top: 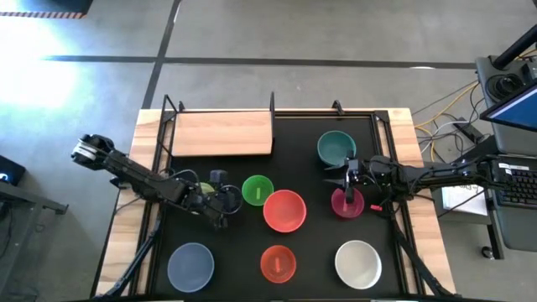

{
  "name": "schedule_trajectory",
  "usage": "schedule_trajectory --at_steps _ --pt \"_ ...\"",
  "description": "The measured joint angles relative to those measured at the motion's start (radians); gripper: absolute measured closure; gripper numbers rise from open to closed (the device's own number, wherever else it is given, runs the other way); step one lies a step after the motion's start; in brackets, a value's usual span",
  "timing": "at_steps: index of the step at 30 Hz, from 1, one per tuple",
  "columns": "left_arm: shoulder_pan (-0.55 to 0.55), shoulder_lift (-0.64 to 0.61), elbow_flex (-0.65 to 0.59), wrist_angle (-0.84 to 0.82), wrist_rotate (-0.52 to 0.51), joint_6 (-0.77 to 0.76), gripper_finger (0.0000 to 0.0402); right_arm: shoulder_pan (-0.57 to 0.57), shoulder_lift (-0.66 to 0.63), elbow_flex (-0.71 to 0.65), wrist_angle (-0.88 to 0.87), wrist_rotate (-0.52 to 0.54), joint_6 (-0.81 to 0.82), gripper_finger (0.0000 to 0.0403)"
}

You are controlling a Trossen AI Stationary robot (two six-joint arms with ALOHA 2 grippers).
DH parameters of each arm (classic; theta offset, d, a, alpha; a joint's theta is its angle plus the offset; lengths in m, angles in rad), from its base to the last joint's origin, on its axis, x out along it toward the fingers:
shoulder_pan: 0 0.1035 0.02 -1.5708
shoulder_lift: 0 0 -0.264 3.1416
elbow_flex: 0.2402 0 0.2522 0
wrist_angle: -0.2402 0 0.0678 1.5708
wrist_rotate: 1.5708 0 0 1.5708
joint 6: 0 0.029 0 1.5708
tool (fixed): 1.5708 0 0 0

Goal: Place and stack bowls onto a shelf
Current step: Put the small green bowl on the shelf

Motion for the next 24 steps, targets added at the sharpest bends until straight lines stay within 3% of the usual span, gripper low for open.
schedule_trajectory --at_steps 4,13,24 --pt "0.043 0.032 0.000 0.041 0.047 0.012 0.0308 0.000 0.000 0.000 0.000 0.000 0.000 0.0216" --pt "0.070 0.103 0.005 0.117 0.052 -0.016 0.0302 0.000 0.000 0.000 0.000 0.000 0.000 0.0216" --pt "0.071 0.205 0.054 0.107 0.096 0.021 0.0235 0.000 0.000 0.000 0.000 0.000 0.000 0.0216"
